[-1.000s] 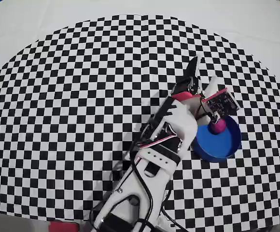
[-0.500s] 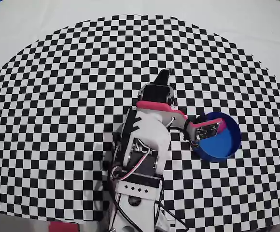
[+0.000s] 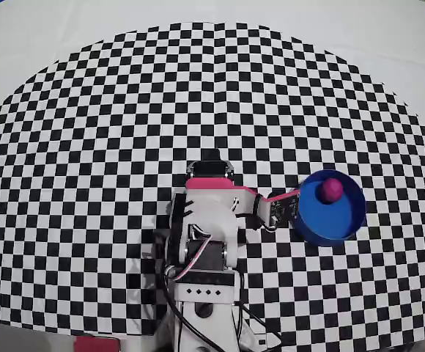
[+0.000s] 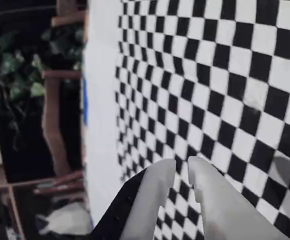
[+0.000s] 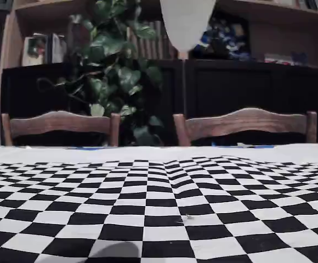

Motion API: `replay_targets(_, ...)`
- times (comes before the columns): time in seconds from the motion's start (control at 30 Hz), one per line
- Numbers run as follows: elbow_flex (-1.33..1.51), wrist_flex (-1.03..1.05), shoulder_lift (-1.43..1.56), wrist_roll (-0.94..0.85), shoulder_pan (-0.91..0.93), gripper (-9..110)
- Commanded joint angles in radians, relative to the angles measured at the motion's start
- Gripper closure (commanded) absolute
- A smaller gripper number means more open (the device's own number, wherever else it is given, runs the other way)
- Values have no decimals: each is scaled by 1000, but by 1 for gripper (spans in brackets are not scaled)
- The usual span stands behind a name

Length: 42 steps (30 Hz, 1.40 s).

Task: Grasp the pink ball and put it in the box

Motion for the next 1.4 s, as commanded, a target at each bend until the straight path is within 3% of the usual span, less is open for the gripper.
replay_targets(0.0, 2, 46, 25, 6, -8, 101)
replay_targets(0.47, 52, 198, 25, 2, -35, 101)
replay_targets(1.37, 54, 199, 25, -9, -46, 101)
